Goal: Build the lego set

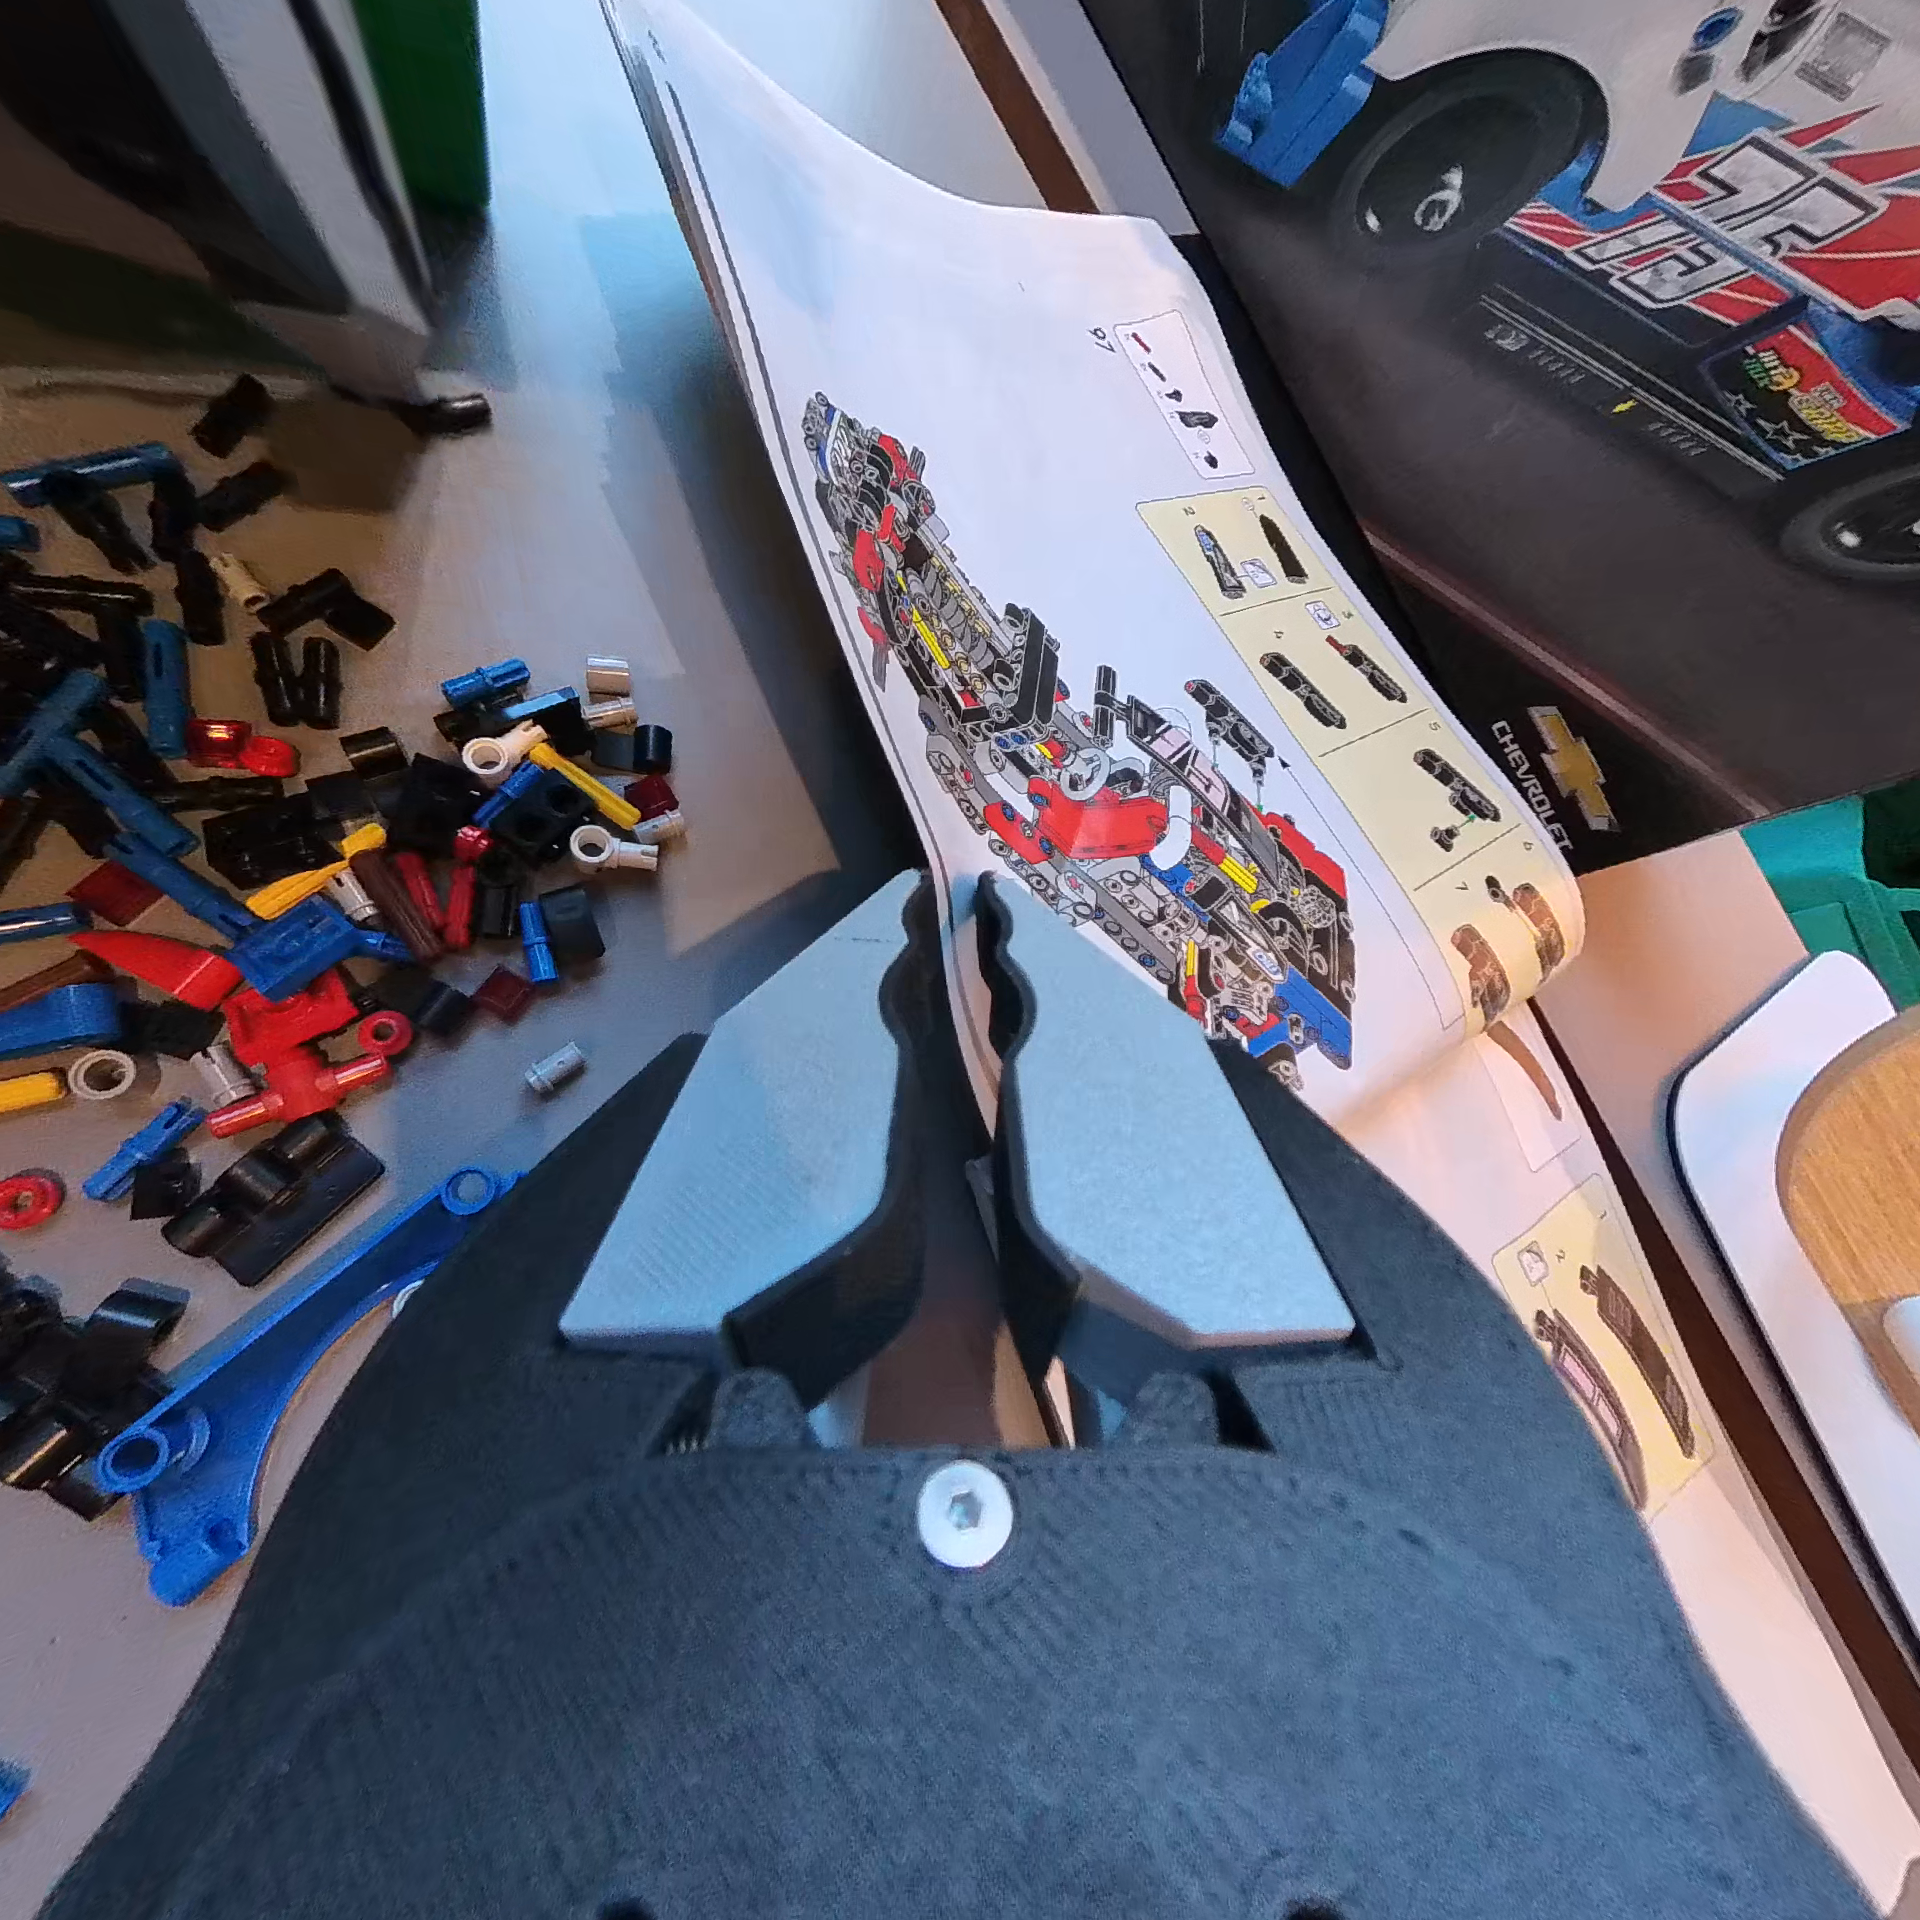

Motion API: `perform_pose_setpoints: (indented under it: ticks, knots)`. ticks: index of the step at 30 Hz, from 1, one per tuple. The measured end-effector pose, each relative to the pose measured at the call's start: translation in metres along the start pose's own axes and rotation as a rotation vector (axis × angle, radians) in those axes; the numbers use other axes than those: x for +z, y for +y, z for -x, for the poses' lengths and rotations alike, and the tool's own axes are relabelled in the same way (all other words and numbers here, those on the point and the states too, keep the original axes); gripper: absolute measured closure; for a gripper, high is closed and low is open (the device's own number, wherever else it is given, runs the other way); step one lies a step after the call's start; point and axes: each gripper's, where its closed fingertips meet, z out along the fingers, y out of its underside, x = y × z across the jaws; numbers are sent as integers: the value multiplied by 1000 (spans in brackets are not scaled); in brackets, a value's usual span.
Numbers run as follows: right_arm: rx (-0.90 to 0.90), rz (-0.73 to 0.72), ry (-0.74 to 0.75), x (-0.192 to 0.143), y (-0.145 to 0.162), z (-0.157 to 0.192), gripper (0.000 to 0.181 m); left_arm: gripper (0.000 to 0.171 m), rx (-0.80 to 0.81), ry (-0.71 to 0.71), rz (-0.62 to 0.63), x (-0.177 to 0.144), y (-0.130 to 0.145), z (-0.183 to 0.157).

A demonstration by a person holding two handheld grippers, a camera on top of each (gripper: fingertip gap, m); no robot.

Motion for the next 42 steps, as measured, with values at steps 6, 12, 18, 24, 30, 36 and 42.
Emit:
perform_pose_setpoints:
  ticks: [6, 12, 18, 24, 30, 36, 42]
  knots:
    - [-4, 2, 4, -1, -1, -1, 178, 171, 72, 98, 96, -11, 46, -34]
    - [2, -2, 6, -2, -1, -1, 178, 171, 52, 59, -60, -32, 12, -22]
    - [-1, 7, 13, -1, -1, 0, 178, 171, -7, 23, -93, -17, -22, 0]
    - [2, 4, 6, -2, -1, 1, 178, 171, -9, 55, -28, -4, -14, -4]
    - [-5, 8, -3, -2, -1, 1, 178, 171, 98, 137, 12, -8, 17, -34]
    - [-10, 14, 0, -3, 1, 3, 178, 171, 74, 61, -192, -26, -20, -13]
    - [-3, 14, 1, -4, 0, 3, 178, 171, 43, 144, -156, -13, -25, -21]
